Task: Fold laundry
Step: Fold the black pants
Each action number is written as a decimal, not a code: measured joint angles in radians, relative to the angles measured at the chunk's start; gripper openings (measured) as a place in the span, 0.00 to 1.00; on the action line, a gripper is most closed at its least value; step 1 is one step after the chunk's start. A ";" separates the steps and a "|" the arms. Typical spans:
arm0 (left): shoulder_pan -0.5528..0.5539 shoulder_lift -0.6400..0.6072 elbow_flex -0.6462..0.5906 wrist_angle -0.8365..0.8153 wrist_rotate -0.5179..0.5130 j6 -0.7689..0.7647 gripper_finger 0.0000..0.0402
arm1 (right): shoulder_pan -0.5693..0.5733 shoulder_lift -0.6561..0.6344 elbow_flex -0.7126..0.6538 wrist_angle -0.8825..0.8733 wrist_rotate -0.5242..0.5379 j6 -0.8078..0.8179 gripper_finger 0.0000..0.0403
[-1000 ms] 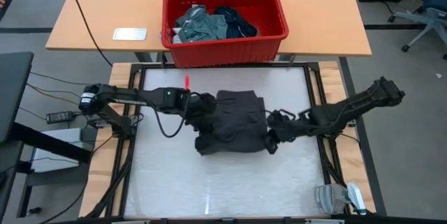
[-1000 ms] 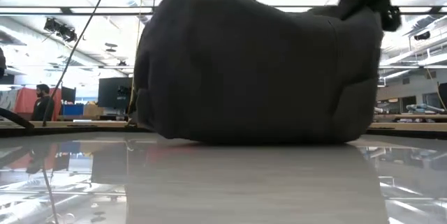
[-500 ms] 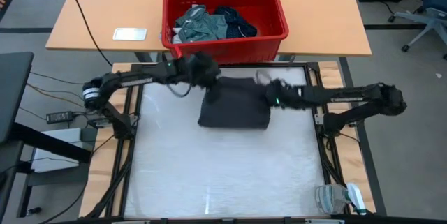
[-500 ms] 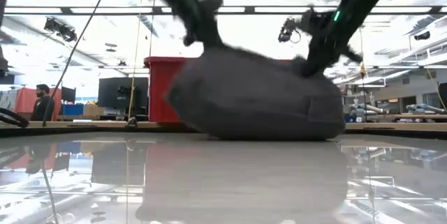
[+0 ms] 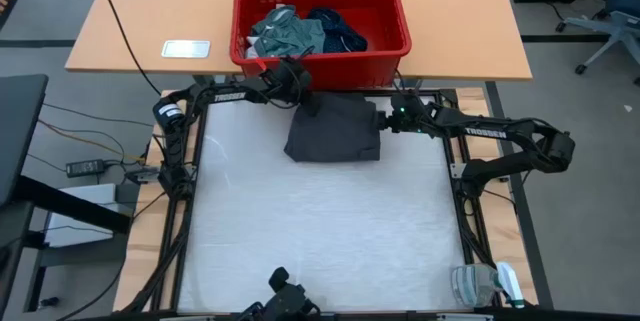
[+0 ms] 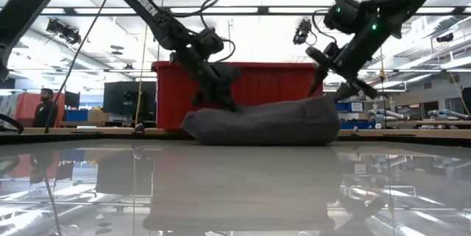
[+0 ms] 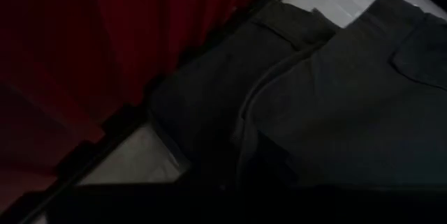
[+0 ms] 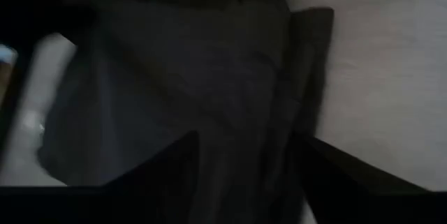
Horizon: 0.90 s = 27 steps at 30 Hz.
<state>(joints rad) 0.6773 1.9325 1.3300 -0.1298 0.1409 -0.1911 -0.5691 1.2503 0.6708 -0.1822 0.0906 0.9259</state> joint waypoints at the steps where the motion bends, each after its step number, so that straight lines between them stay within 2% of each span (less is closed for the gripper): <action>1: 0.000 0.004 0.000 0.003 -0.001 -0.006 0.06 | 0.013 -0.008 0.008 0.007 0.008 0.016 0.64; 4: -0.001 0.005 0.002 -0.004 0.000 -0.028 0.06 | 0.066 -0.016 0.037 0.025 0.022 0.008 0.67; 7: -0.011 0.005 0.002 -0.025 -0.010 -0.042 0.07 | 0.124 -0.010 0.049 0.078 0.053 -0.082 0.65; 10: -0.017 0.005 0.002 -0.059 -0.009 -0.043 0.09 | 0.155 0.026 0.053 0.136 0.054 -0.149 0.61; 14: -0.027 0.005 0.002 -0.138 -0.017 -0.048 0.12 | 0.144 0.145 0.051 0.125 0.043 -0.193 0.52; 20: -0.027 0.001 0.001 -0.307 -0.017 -0.061 0.26 | 0.117 0.342 0.051 0.156 0.011 -0.189 0.39; 27: -0.068 -0.117 0.000 -0.473 0.026 -0.001 0.42 | 0.128 0.376 0.054 0.161 0.006 -0.190 0.32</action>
<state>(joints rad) 0.6095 1.8151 1.3296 -0.6030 0.1674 -0.1919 -0.4414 1.6263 0.7247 -0.0217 0.0967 0.7364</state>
